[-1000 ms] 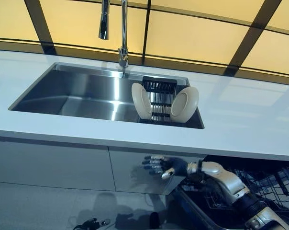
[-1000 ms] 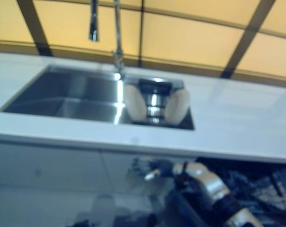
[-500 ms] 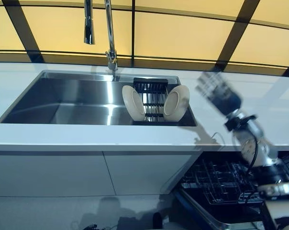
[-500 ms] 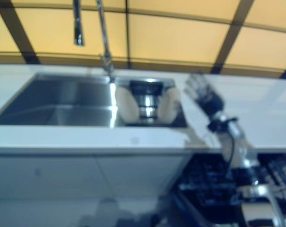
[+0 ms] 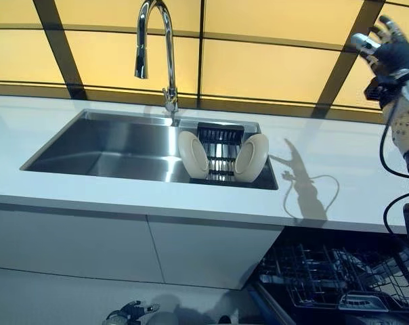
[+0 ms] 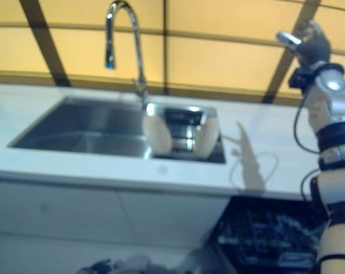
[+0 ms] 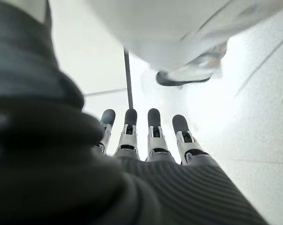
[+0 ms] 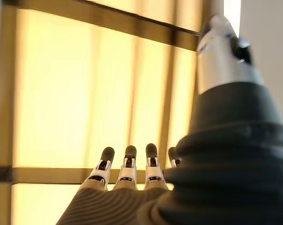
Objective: Take plates into dishwasher
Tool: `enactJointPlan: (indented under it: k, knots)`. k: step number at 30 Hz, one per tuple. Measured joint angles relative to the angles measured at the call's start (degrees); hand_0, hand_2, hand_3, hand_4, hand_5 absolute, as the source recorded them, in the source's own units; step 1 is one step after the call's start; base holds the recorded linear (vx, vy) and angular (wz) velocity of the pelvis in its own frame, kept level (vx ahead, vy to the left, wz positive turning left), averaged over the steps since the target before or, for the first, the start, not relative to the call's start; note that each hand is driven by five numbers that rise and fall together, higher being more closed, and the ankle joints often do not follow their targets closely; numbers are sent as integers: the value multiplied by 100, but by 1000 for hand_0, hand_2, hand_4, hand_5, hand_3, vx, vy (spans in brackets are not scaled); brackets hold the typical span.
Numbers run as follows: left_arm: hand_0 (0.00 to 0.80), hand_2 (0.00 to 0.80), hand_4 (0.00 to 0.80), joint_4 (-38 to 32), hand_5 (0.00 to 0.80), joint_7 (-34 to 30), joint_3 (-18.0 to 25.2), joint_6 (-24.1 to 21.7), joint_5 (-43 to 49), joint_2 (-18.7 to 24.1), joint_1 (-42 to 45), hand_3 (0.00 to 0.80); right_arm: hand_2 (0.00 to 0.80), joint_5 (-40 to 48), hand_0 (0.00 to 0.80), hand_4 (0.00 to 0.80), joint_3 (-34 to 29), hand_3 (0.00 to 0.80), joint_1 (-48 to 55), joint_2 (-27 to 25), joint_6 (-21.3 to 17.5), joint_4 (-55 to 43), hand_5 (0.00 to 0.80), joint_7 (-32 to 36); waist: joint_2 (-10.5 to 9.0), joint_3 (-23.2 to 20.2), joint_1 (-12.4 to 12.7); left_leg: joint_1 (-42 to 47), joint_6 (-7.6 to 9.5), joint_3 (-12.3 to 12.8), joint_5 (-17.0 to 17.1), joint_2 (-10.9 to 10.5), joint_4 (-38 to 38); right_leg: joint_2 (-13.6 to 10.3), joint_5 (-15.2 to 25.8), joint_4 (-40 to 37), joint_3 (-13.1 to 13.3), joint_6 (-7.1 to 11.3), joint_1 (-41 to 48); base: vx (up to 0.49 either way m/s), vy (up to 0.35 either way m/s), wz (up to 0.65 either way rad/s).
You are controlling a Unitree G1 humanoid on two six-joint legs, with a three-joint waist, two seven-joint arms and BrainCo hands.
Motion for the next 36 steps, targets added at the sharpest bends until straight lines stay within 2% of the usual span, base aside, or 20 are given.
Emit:
enactJointPlan:
  k: [1, 2, 3, 4, 7, 10, 11, 14, 17, 27, 31, 36]
  knots:
    - [0, 0, 0, -66, 0, 16, -17, -5, -88, -43, 23, 0, 0, -61, 0, 0, -83, 0, -2, -81, 49, -6, 0, 34, 269, -29, -12, 75, -131, -110, 342, 213, -274, 194, -47, 501, -58, -57, -114, 152, 101, 2]
    - [0, 0, 0, -267, 0, 51, -8, -14, -162, 127, 68, 0, 0, -168, 0, 0, -103, 0, 130, -59, 195, 2, 0, 110, 52, -52, -85, 150, -120, -32, 631, 87, -500, 8, -315, 830, 14, -206, -107, 112, 49, -2]
    - [0, 0, 0, -269, 0, 79, 8, -5, -223, 195, 110, 0, 0, -258, 0, 0, -97, 0, 183, -53, 345, 12, 0, 274, -95, -120, -107, 325, -123, -17, 682, 6, -837, -127, -347, 781, -99, -165, -145, 100, 24, 1]
    - [0, 0, 0, -259, 0, 85, 8, 2, -249, 198, 117, 0, 0, -284, 0, 0, -97, 0, 176, -73, 382, 14, 0, 332, -113, -138, -118, 374, -123, -9, 723, -8, -946, -159, -347, 739, -149, -162, -145, 47, -8, 1]
    - [0, 0, 0, -226, 0, 77, -23, 3, -334, 219, 206, 0, 0, -430, 0, 0, -90, 0, 124, -120, 499, 84, 0, 668, -144, -223, -79, 481, -93, 52, 1145, 27, -1346, -172, -276, 497, -273, -106, -170, -10, -21, -12]
    - [0, 0, 0, -219, 0, 45, -25, -12, -365, 239, 233, 0, 0, -645, 0, 0, -62, 0, 39, -116, 665, 320, 0, 910, -247, -301, 11, 469, -87, 113, 1215, 29, -1544, -197, -140, 238, -393, -92, -146, -45, -54, -7]
    - [0, 0, 0, -213, 0, 14, -28, -21, -365, 229, 238, 0, 0, -698, 0, 0, 6, 0, -29, -87, 703, 460, 0, 1021, -277, -320, 24, 463, -98, 90, 1250, 13, -1617, -193, -5, 24, -444, -86, -53, -34, -62, 8]
    - [0, 0, 0, -215, 0, 4, -20, -84, -362, 224, 253, 0, 0, -886, 0, 0, 30, 0, -33, -82, 753, 508, 0, 1144, -282, -324, 50, 465, -100, 29, 1263, -7, -1718, -184, 65, -208, -550, -80, 46, -3, -76, 16]
    - [0, 0, 0, -220, 0, 4, -19, -136, -361, 237, 239, 0, 0, -1065, 0, 0, 171, 0, -43, -74, 797, 509, 0, 1136, -280, -324, 179, 506, -112, 36, 1255, 9, -1780, -163, 57, -209, -550, -74, 57, 40, -53, 0]
    - [0, 0, 0, -215, 0, -42, -21, -131, -353, 268, 392, 0, 0, -1376, 0, 0, 218, 0, -223, -5, 935, 662, 0, 1043, -314, -282, 187, 536, -133, 35, 1231, 38, -1787, -154, -20, -229, -546, -78, 86, 6, -9, 0]
    - [0, 0, 0, -218, 0, -48, -25, -134, -351, 269, 494, 0, 0, -1366, 0, 0, 216, 0, -225, 17, 930, 635, 0, 730, -328, -275, 184, 432, -137, 39, 1243, 40, -1783, -153, 2, -229, -549, -63, -20, -35, -22, -1]
    - [0, 0, 0, -219, 0, -49, -22, -144, -350, 277, 484, 0, 0, -1223, 0, 0, 209, 0, -222, 75, 1238, 642, 0, 793, -324, -249, 183, 365, -141, 31, 1269, 25, -1783, -158, 35, -215, -556, -84, -74, -7, -4, 0]
